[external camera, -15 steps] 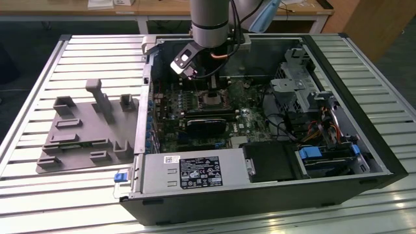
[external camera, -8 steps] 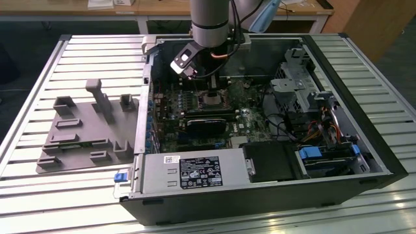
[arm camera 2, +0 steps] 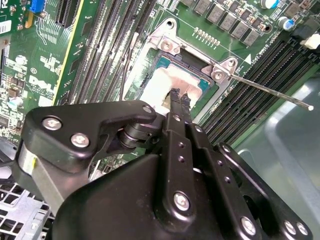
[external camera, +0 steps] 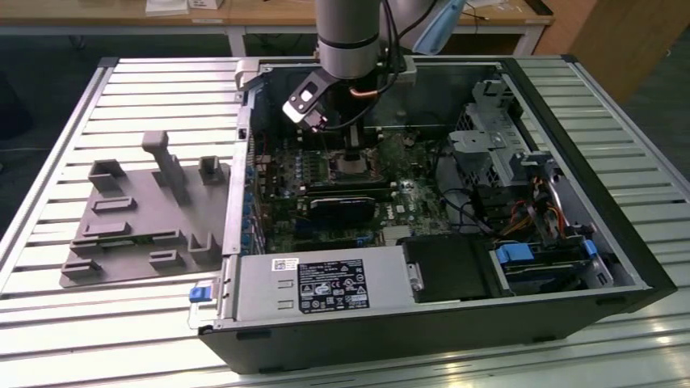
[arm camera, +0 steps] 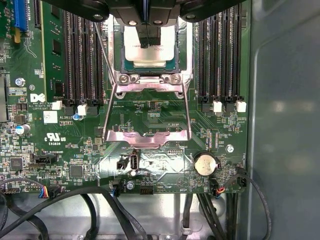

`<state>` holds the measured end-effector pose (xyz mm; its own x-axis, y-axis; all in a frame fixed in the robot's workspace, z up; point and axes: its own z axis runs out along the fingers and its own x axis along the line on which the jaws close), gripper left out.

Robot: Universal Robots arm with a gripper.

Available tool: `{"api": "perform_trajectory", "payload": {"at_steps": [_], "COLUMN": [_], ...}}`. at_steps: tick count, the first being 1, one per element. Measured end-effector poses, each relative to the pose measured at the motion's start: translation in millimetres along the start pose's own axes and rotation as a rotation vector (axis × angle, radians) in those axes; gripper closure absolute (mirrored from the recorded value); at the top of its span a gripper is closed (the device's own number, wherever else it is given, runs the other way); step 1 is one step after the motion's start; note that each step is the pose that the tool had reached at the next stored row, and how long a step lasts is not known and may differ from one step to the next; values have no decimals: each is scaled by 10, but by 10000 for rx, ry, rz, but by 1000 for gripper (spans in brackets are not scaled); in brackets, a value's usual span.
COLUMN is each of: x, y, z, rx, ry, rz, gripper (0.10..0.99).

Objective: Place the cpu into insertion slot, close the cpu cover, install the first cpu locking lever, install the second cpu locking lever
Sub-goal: 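Place the cpu into insertion slot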

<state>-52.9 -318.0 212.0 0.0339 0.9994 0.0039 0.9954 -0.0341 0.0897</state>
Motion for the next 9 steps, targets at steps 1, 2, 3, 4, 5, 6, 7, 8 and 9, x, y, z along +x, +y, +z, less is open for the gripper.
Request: {"api": "perform_trajectory", "payload": {"at_steps": [1,2,3,4,5,6,7,8,9], "x": [-4,-11,-18,-22,-23,-23,-23,-23,-24], "y": [0,0,0,0,-1,-3,-3,-4,-5], "z": [2,4,7,13,25,35,45,54,63], "rx": [0,0,-1,-1,-1,-1,-2,-1,-1], "ry": [1,1,2,2,3,2,3,2,1], "rz": [-1,-1,-1,-1,0,1,4,7,9], "gripper": [980,980,980,980,980,980,980,980,980]}}
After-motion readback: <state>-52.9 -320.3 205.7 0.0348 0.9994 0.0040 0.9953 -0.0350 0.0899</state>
